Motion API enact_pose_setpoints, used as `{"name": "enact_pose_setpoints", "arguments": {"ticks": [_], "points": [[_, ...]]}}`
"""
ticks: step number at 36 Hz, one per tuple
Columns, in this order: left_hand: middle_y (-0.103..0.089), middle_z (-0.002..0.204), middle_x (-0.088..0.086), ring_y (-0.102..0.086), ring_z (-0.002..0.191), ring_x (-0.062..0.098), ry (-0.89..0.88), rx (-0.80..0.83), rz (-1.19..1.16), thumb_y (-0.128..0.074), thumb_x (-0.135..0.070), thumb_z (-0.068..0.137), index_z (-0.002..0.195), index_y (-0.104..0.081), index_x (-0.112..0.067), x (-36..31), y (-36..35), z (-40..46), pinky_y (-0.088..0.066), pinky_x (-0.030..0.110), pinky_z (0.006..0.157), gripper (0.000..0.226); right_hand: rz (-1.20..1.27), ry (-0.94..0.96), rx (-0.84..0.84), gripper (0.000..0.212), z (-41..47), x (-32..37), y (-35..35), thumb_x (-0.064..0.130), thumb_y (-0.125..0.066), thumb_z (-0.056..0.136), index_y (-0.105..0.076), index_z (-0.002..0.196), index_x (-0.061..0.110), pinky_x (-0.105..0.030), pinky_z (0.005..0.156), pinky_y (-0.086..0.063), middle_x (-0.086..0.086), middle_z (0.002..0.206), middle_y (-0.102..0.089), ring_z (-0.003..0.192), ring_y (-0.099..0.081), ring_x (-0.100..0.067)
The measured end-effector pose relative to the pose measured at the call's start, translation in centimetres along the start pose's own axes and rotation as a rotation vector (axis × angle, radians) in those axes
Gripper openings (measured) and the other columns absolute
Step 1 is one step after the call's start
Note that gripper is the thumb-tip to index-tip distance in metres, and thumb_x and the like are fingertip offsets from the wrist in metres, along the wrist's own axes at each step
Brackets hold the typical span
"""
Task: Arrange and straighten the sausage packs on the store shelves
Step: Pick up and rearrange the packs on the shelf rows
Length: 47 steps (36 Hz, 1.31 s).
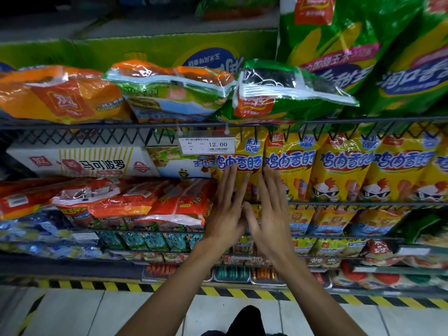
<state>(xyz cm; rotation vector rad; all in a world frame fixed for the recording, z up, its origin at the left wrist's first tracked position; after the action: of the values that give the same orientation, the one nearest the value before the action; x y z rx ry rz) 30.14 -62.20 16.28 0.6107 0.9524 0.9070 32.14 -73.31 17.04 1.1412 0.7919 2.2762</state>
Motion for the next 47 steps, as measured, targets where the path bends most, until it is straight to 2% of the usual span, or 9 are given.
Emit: {"name": "enact_pose_setpoints", "arguments": {"ticks": [17, 20, 24, 28, 33, 36, 39, 43, 47], "points": [[0.003, 0.17, 0.016, 0.007, 0.156, 0.038, 0.064, 0.026, 0.216, -0.066, -0.006, 0.087, 0.162, -0.019, -0.015, -0.8, -1.1, 0.6, -0.014, 0.064, 0.122, 0.089, -0.096, 0.015, 0.035, 0.073, -0.5, -4.7, 1.1, 0.043, -0.052, 0.101, -0.02, 0.161, 0.017, -0.057, 0.125, -0.01, -0.006, 0.17, -0.003, 0.156, 0.005, -0.034], [0.0, 0.171, 0.012, 0.005, 0.157, 0.034, 0.058, 0.007, 0.162, -0.064, -0.006, 0.092, 0.162, -0.021, -0.019, -1.0, -0.5, 0.1, -0.031, 0.056, 0.119, 0.083, -0.079, 0.024, 0.044, 0.071, -0.7, -4.7, 1.3, 0.044, -0.052, 0.101, -0.024, 0.16, 0.016, -0.053, 0.126, -0.007, -0.006, 0.17, -0.005, 0.156, 0.004, -0.034], [0.001, 0.172, 0.001, 0.004, 0.158, 0.026, 0.085, 0.054, 0.105, -0.061, -0.011, 0.095, 0.162, -0.021, -0.025, -0.8, 0.4, -1.0, -0.059, 0.036, 0.091, 0.08, -0.013, 0.037, 0.059, 0.072, -1.4, -5.3, 1.3, 0.041, -0.057, 0.098, -0.028, 0.158, 0.014, -0.045, 0.128, -0.006, -0.005, 0.169, -0.012, 0.157, -0.003, -0.031], [-0.004, 0.17, -0.012, -0.003, 0.158, 0.013, 0.212, 0.102, 0.034, -0.057, -0.015, 0.101, 0.161, -0.021, -0.033, 0.2, 1.1, -3.5, -0.044, 0.038, 0.114, 0.072, 0.08, 0.014, 0.108, 0.071, -2.0, -5.4, 1.4, 0.037, -0.059, 0.096, -0.03, 0.158, 0.019, -0.033, 0.127, -0.005, -0.001, 0.166, -0.024, 0.156, -0.012, -0.023], [-0.017, 0.164, -0.026, -0.015, 0.142, -0.018, 0.406, 0.155, -0.01, -0.052, -0.023, 0.103, 0.158, -0.024, -0.042, 1.4, 3.0, -7.9, -0.042, 0.022, 0.109, 0.064, 0.243, 0.001, 0.125, 0.067, -2.6, -3.8, 1.3, 0.024, -0.065, 0.095, -0.034, 0.155, 0.021, -0.036, 0.123, -0.024, 0.002, 0.16, -0.032, 0.151, -0.024, -0.013], [-0.031, 0.16, -0.018, -0.027, 0.147, -0.001, 0.591, 0.153, -0.052, -0.052, -0.03, 0.104, 0.159, -0.024, -0.04, 3.7, 3.9, -10.9, -0.035, 0.026, 0.117, 0.062, 0.271, 0.018, 0.202, 0.069, -3.4, -2.2, 0.4, 0.034, -0.06, 0.095, -0.029, 0.156, 0.029, -0.019, 0.121, -0.017, 0.016, 0.157, -0.029, 0.147, -0.019, 0.003], [-0.041, 0.151, -0.012, -0.035, 0.143, 0.006, 0.777, 0.073, -0.084, -0.055, -0.032, 0.104, 0.154, -0.032, -0.03, 6.3, 5.5, -13.2, -0.037, 0.03, 0.115, 0.055, 0.291, 0.054, 0.303, 0.07, -4.4, -0.6, -1.0, 0.038, -0.059, 0.095, -0.027, 0.157, 0.033, -0.032, 0.119, -0.03, 0.017, 0.156, -0.032, 0.147, -0.026, -0.003], [-0.05, 0.135, -0.022, -0.048, 0.133, 0.006, 0.826, -0.019, -0.167, -0.061, -0.027, 0.101, 0.136, -0.04, -0.043, 9.1, 7.7, -14.2, -0.042, 0.032, 0.109, 0.044, 0.31, 0.046, 0.364, 0.072, -4.5, 1.6, -2.3, 0.042, -0.059, 0.095, -0.018, 0.154, 0.047, -0.029, 0.116, -0.029, 0.024, 0.155, -0.029, 0.144, -0.024, 0.004], [-0.056, 0.12, -0.009, -0.054, 0.124, 0.018, 0.809, 0.013, -0.233, -0.061, -0.028, 0.1, 0.134, -0.049, -0.019, 11.3, 8.6, -14.2, -0.044, 0.031, 0.098, 0.037, 0.295, 0.005, 0.371, 0.077, -3.4, 4.5, -4.1, 0.042, -0.062, 0.095, -0.016, 0.157, 0.045, -0.025, 0.116, -0.026, 0.024, 0.158, -0.026, 0.145, -0.023, 0.003]]}}
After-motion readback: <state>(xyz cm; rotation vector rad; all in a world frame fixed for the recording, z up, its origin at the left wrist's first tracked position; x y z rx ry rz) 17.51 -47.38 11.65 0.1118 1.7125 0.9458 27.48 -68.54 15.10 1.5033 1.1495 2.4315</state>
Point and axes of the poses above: each hand's wrist, its own z-axis towards the middle knuckle, its own y-axis out of the back of the hand, x = y × z, the point moved 6 cm from there along z, towards the middle knuckle
